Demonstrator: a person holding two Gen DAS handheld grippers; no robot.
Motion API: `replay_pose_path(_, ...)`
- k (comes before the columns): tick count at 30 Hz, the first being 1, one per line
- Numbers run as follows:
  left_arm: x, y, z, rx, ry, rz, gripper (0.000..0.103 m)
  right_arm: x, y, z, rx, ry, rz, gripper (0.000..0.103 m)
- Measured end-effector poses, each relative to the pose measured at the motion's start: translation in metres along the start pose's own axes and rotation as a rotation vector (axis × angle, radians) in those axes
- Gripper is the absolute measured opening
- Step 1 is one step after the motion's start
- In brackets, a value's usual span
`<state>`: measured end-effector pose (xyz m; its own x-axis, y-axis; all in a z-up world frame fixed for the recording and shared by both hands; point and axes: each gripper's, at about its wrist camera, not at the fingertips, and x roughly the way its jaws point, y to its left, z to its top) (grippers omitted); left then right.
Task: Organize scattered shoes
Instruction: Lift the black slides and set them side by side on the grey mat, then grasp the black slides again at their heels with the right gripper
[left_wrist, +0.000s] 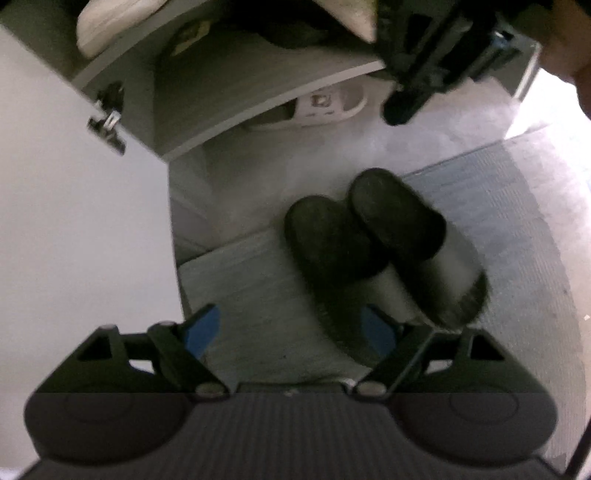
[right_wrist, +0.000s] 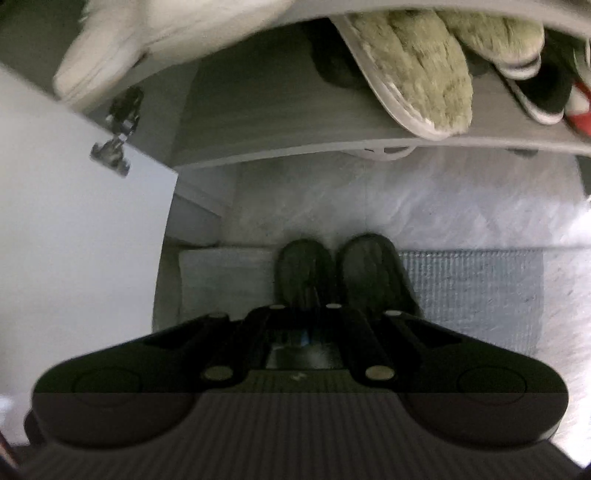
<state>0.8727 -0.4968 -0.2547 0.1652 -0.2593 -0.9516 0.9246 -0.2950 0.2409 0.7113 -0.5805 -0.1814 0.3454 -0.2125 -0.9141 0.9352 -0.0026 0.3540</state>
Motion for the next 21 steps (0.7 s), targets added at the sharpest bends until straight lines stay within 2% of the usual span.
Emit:
replay_pose_path(3, 0.007, 0.001, -0.008, -0.032, 0.045, 0.021, 0.086, 0.017, -0.012, -0.01, 0.01, 0.029, 0.019, 0.004)
replay_pose_path(5, 0.008, 0.0, -0.013, -0.044, 0.063, 0.03, 0.086, 0.012, -0.022, -0.022, 0.014, 0.033, 0.05, 0.004)
replay_pose_path(9, -0.003, -0.001, -0.02, -0.094, 0.098, 0.038, 0.086, -0.019, -0.04, -0.051, 0.022, -0.008, 0.07, 0.005)
replay_pose_path(14, -0.012, 0.004, -0.035, -0.23, 0.196, -0.015, 0.087, -0.055, -0.058, -0.097, -0.084, 0.011, 0.061, 0.007)
replay_pose_path(19, -0.014, -0.009, -0.052, -0.128, 0.173, -0.042, 0.087, -0.059, -0.064, -0.145, -0.106, 0.025, 0.036, 0.009)
replay_pose_path(20, -0.013, -0.01, -0.056, -0.105, 0.161, -0.046, 0.087, -0.057, -0.066, -0.156, -0.09, 0.025, 0.039, 0.012)
replay_pose_path(21, -0.011, -0.01, -0.059, -0.093, 0.154, -0.05, 0.088, -0.054, -0.067, -0.164, -0.08, 0.024, 0.038, 0.021)
